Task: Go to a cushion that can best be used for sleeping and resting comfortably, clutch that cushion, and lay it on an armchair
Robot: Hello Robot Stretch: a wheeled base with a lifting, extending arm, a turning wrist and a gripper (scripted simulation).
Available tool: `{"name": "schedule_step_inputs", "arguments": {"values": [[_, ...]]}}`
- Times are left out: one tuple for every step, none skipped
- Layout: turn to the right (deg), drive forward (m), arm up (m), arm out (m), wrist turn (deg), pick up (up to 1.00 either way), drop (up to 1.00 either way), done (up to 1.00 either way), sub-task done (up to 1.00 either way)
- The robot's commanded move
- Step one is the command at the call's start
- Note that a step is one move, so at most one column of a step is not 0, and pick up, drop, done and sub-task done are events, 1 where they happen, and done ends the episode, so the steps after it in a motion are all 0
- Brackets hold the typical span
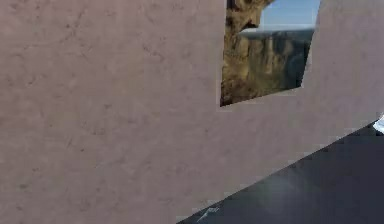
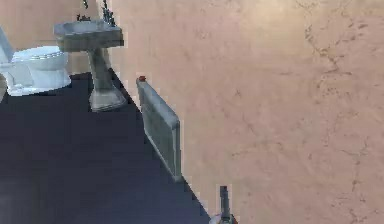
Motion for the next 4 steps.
{"name": "schedule_step_inputs", "arguments": {"values": [[-45.0,0.00,0.00,0.00,0.0,0.00,0.00,0.00,0.00],[-30.0,0.00,0.00,0.00,0.0,0.00,0.00,0.00,0.00],[0.0,0.40,0.00,0.00,0.0,0.00,0.00,0.00,0.00],[-30.0,0.00,0.00,0.00,0.0,0.00,0.00,0.00,0.00]]}}
